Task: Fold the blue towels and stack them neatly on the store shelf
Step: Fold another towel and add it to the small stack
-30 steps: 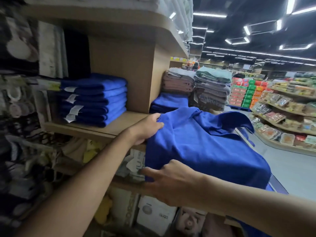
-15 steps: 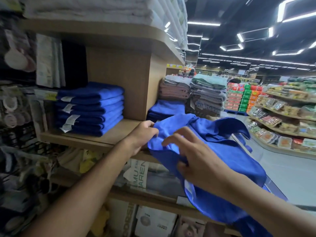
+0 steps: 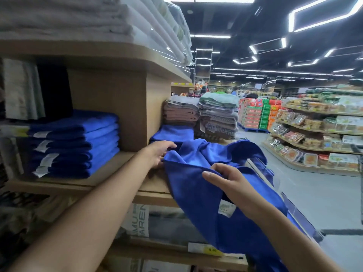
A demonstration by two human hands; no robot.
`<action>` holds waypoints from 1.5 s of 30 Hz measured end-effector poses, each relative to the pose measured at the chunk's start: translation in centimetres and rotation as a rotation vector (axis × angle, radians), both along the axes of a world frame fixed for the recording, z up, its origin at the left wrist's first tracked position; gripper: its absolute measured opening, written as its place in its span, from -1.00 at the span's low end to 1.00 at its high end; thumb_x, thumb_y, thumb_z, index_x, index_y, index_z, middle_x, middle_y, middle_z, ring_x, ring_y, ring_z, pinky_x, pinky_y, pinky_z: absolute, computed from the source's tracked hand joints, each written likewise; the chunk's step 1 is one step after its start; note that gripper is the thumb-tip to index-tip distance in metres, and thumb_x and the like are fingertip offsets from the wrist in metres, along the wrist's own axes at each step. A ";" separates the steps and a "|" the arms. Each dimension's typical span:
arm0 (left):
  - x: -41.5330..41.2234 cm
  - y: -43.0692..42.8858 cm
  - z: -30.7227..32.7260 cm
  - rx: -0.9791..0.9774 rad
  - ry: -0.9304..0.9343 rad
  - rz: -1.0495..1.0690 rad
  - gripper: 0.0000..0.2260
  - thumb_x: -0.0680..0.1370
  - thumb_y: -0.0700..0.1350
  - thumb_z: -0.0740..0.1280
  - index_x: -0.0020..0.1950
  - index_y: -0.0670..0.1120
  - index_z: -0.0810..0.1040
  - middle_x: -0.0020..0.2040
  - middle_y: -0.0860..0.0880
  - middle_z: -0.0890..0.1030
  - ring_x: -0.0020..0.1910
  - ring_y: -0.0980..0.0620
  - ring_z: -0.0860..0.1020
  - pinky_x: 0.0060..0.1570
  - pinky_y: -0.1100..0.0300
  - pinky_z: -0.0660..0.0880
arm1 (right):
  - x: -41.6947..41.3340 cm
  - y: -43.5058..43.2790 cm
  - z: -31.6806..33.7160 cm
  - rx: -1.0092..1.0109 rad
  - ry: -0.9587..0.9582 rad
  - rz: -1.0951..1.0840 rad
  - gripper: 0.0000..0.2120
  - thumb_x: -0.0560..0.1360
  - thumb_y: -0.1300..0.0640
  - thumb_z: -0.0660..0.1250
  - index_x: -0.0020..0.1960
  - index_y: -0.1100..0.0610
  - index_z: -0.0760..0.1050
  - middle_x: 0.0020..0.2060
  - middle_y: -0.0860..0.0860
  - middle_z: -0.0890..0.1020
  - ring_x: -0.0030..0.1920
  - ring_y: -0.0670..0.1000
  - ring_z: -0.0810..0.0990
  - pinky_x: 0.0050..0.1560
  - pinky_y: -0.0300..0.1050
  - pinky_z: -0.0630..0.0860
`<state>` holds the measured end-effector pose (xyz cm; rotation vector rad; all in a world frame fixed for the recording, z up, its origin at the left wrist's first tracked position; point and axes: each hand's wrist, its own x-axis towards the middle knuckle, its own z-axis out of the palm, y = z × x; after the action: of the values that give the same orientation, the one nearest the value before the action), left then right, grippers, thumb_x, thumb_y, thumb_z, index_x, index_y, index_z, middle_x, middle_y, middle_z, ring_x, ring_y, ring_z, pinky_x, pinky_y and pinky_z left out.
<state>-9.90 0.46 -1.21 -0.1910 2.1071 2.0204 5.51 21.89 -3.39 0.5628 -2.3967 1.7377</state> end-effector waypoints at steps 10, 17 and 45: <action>1.7 -3.9 2.8 -0.888 0.497 -0.260 -0.90 0.50 -0.10 0.43 -0.23 -0.01 0.63 -0.36 0.05 0.52 -0.38 0.07 0.45 -0.44 0.26 0.45 | -0.5 0.6 -0.3 -0.063 -0.007 0.102 -0.66 0.58 0.09 0.42 -0.32 0.04 0.39 -0.38 -0.06 0.34 -0.36 -0.10 0.29 -0.33 -0.30 0.25; 5.9 -8.7 5.0 -1.047 0.189 -0.568 -0.76 0.51 0.24 0.42 -0.13 0.10 0.71 -0.26 0.18 0.65 -0.26 0.24 0.59 -0.23 0.21 0.54 | -1.0 0.9 -0.6 -0.064 -0.012 0.227 -0.68 0.47 0.04 0.49 -0.27 0.15 0.41 -0.38 -0.01 0.40 -0.34 -0.07 0.34 -0.33 -0.29 0.27; 2.4 0.6 6.3 -0.938 0.519 -0.643 -0.78 0.59 0.11 0.36 -0.06 0.01 0.73 -0.10 -0.01 0.71 -0.17 0.07 0.63 -0.06 0.12 0.64 | -1.3 1.3 -0.9 -0.067 -0.013 0.257 -0.78 0.46 0.11 0.56 -0.25 0.09 0.54 -0.39 -0.04 0.50 -0.35 -0.10 0.43 -0.33 -0.28 0.35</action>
<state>-7.51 1.03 5.09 0.8384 2.7566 0.6704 4.25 23.17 -4.29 0.8857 -2.3512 1.9164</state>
